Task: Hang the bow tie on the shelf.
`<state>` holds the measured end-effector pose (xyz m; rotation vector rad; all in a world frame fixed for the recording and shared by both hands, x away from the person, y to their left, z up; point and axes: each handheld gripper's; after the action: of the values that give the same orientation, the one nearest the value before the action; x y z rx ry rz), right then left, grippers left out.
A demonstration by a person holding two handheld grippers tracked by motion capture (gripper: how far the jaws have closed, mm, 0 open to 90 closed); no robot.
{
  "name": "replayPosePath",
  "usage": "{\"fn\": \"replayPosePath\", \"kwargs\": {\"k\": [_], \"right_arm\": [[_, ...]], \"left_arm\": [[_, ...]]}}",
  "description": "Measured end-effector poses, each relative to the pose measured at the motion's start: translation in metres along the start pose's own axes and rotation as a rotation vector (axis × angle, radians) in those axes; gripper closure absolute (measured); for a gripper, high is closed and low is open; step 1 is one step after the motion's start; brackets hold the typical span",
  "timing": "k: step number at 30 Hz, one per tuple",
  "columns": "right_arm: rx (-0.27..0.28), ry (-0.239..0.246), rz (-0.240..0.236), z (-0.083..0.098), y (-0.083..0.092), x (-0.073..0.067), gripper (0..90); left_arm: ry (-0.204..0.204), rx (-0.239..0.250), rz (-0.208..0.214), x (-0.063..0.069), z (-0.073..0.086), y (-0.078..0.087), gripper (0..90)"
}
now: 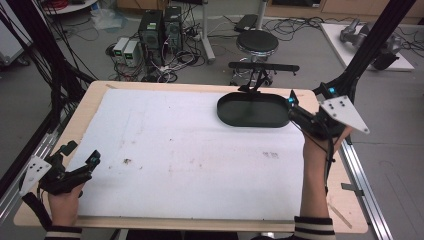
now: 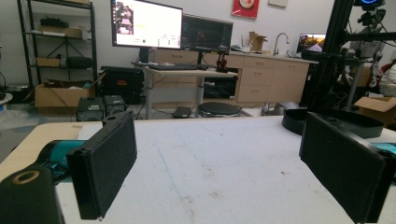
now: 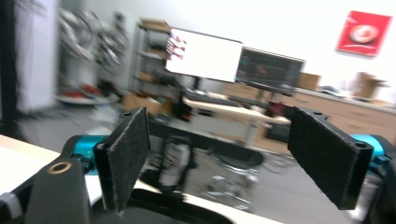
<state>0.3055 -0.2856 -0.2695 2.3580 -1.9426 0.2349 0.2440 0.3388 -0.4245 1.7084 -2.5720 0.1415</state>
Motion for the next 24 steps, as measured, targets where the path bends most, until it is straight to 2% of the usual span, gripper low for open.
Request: {"fn": "replayPosePath", "kwargs": {"k": [3,5,9,11,14,16,18,21,22,24], "right_arm": [[0.030,-0.072,-0.044,0.014,0.017,0.002,17.4],[0.048,-0.101,-0.056,0.024,0.027,0.002,15.6],[0.065,-0.121,-0.045,0.044,0.045,-0.003,12.8],[0.075,-0.138,-0.056,0.054,0.049,-0.005,12.4],[0.063,-0.146,-0.073,0.072,0.055,-0.011,12.3],[0.042,-0.097,-0.080,0.083,0.056,-0.017,12.3],[0.027,-0.073,-0.097,0.095,0.059,-0.023,12.3],[0.016,-0.093,-0.134,0.113,0.062,-0.029,12.3],[0.016,-0.093,-0.134,0.113,0.062,-0.029,12.3],[0.000,-0.107,-0.146,0.126,0.062,-0.033,12.3]], "left_arm": [[-0.003,-0.001,0.010,0.002,0.000,-0.005,11.6],[-0.003,-0.003,0.015,0.003,0.001,-0.008,11.6],[-0.011,-0.013,0.021,0.006,0.002,-0.012,11.6],[-0.018,-0.011,0.021,0.007,0.003,-0.013,11.6],[-0.029,-0.014,0.020,0.008,0.003,-0.013,11.6],[-0.031,-0.014,0.019,0.007,0.003,-0.012,11.6],[-0.029,-0.016,0.018,0.007,0.004,-0.012,11.6],[-0.034,-0.026,0.021,0.008,0.006,-0.013,11.6],[-0.034,-0.026,0.021,0.008,0.006,-0.013,11.6],[-0.041,-0.032,0.023,0.009,0.006,-0.013,11.6]]}}
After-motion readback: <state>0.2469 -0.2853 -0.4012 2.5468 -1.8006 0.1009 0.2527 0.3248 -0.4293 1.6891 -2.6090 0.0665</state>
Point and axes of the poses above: each handheld gripper's, and its own axes: y roughly backward along the jaws, z roughly out of its underside, x roughly to its right, and after that the axes turned 2 degrees about -x, right-handed
